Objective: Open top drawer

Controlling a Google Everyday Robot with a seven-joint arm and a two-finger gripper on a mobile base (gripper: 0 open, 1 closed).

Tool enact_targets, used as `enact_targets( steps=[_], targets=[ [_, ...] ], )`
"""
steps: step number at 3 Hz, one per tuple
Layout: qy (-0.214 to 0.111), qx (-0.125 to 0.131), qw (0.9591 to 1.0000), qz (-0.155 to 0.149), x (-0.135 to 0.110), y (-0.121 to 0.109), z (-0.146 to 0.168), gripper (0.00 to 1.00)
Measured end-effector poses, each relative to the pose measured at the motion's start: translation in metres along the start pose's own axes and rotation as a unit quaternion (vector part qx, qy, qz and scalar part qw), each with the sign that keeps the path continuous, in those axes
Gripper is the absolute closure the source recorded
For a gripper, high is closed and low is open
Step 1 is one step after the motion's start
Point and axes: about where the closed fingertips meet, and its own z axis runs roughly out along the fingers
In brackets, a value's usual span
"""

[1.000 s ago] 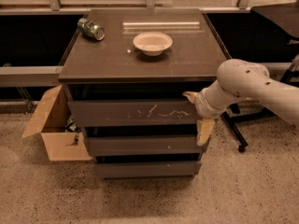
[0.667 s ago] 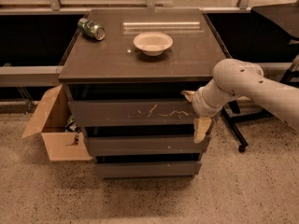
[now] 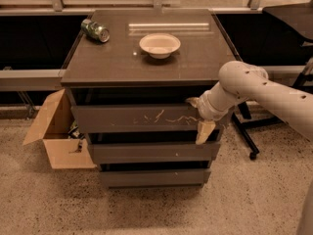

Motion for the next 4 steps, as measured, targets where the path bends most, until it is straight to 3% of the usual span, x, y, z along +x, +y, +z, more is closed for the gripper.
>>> enact_targets(
  steps=[2, 3, 4],
  targets=[
    [-0.019, -0.018, 0.9996, 0.004, -0.003, 0.018, -0.003, 0.66],
    [-0.019, -0.018, 0.9996, 0.004, -0.005, 0.015, -0.011, 0.89],
    [-0.02, -0.019, 0.9996, 0.003, -0.009, 0.014, -0.019, 0.98]
  ],
)
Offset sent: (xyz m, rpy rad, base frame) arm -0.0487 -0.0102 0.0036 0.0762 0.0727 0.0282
